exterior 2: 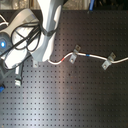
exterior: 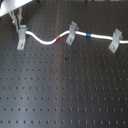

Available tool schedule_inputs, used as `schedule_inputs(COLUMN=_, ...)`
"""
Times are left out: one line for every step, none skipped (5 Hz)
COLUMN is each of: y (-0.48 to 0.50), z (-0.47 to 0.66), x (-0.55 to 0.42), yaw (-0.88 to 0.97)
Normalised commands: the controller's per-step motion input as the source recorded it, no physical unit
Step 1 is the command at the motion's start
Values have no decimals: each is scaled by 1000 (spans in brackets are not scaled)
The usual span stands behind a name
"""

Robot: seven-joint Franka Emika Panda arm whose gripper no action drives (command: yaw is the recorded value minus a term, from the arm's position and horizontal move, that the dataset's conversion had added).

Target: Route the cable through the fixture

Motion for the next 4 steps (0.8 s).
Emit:
schedule_inputs(y=64, z=1, x=-74, yaw=0)
schedule_inputs(y=98, z=1, x=-66, yaw=97)
schedule_inputs(y=41, z=0, x=-27, yaw=34)
schedule_inputs(y=163, z=2, x=-184, yaw=57)
